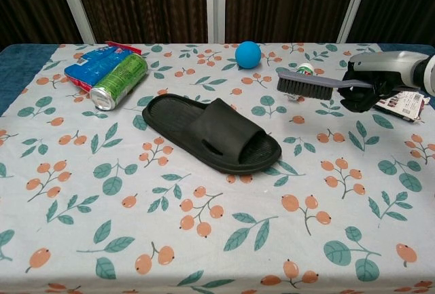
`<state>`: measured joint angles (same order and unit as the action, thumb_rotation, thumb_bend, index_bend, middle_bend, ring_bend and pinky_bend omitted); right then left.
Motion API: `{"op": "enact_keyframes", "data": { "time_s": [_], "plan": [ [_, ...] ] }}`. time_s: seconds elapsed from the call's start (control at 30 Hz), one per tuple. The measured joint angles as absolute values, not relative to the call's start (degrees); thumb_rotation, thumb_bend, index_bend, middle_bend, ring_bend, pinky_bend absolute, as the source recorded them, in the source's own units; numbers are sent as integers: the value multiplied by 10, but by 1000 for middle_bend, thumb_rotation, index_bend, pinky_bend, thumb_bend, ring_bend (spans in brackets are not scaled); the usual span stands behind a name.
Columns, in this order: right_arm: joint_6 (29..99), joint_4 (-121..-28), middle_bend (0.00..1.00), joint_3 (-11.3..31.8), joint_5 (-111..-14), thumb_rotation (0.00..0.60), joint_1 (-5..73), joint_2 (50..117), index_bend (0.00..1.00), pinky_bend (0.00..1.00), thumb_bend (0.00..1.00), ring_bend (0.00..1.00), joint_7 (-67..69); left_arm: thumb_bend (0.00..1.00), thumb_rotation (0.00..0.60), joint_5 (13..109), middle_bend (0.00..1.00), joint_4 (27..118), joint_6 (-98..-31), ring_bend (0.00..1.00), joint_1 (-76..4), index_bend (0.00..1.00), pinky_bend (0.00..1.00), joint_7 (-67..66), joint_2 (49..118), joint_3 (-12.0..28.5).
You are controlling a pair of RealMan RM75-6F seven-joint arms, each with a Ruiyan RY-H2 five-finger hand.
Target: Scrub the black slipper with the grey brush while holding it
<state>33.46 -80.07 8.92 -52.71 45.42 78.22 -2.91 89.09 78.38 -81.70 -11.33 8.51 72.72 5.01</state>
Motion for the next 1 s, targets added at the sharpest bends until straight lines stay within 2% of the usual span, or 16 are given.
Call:
{"op": "enact_keyframes", "data": {
  "time_s": [0.17, 0.33, 0.6, 0.8, 1.0],
  "plan": [
    [343, -847, 1000, 102, -615, 600, 447, 735, 1000, 1000, 758, 1000, 0, 187, 600, 926, 155, 775, -755, 88, -188, 165, 158, 133, 728, 58],
    [361, -887, 1000, 113, -664, 600, 445, 687, 1000, 1000, 758, 1000, 15, 189, 600, 960, 155, 750, -651, 88, -289, 157, 158, 196, 745, 59],
    [387, -903, 1000, 115, -652, 600, 448, 673, 1000, 1000, 758, 1000, -13, 191, 600, 993, 119, 668, -505, 80, -452, 146, 155, 233, 820, 59],
    [393, -905, 1000, 109, -641, 600, 454, 677, 1000, 1000, 757, 1000, -27, 194, 600, 997, 118, 615, -431, 80, -526, 144, 154, 238, 872, 48],
    [395, -899, 1000, 102, -642, 600, 457, 684, 1000, 1000, 757, 1000, -30, 203, 600, 978, 118, 566, -372, 80, -560, 144, 154, 229, 921, 33]
  ]
}}
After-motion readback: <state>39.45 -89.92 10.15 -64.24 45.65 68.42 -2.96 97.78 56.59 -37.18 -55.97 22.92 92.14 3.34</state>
